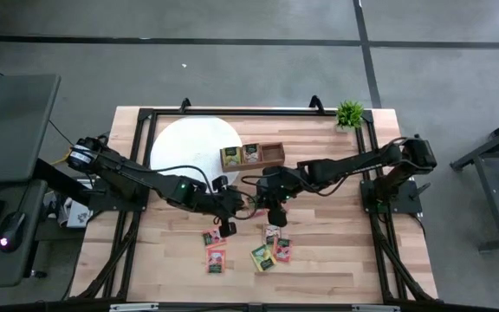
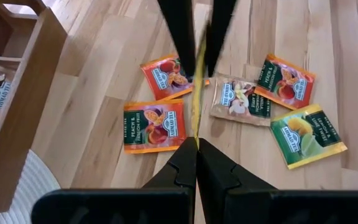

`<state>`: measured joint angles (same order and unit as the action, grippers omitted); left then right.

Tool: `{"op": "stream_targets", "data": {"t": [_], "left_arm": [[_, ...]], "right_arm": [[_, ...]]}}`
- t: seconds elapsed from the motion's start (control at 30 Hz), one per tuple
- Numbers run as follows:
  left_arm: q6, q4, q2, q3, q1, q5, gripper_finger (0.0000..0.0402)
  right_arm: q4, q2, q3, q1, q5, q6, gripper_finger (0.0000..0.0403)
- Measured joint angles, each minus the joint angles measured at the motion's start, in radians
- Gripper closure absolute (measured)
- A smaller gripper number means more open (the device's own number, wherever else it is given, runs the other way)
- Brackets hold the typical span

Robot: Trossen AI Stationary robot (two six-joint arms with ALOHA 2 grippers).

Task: Pick & Place Tea
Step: Put the yellow tea bag into the left compartment of the wooden organizer

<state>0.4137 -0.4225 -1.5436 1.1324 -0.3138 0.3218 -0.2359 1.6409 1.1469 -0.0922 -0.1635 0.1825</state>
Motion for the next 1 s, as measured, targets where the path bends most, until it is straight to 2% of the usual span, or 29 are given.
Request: {"op": "stream_targets", "data": {"t": [0.07,0.37,0.47,0.7,0.83,1.0], "left_arm": [[-0.002,0.0,0.0,0.0,0.0,0.001,0.0401],[-0.006,-0.052,0.016,0.0,0.0,0.035,0.0401],[-0.006,-0.096,0.047,0.001,0.0,0.062,0.0401],[0.039,-0.329,0.168,-0.003,-0.001,0.177,0.0401],[0.097,-0.451,0.235,-0.005,-0.012,0.242,0.0401],[0.127,-0.474,0.284,-0.002,-0.033,0.331,0.0401]], "right_arm": [[0.0,0.0,0.0,0.002,0.0,-0.004,0.0391],[0.017,0.001,0.0,0.0,0.016,-0.006,0.0399],[0.034,0.001,0.003,0.002,0.052,-0.002,0.04],[0.056,0.001,-0.007,0.0,0.107,0.018,0.0401],[0.225,-0.01,-0.077,0.0,0.132,0.064,0.0402],[0.651,-0.077,-0.235,0.0,0.244,0.153,0.0402]]}}
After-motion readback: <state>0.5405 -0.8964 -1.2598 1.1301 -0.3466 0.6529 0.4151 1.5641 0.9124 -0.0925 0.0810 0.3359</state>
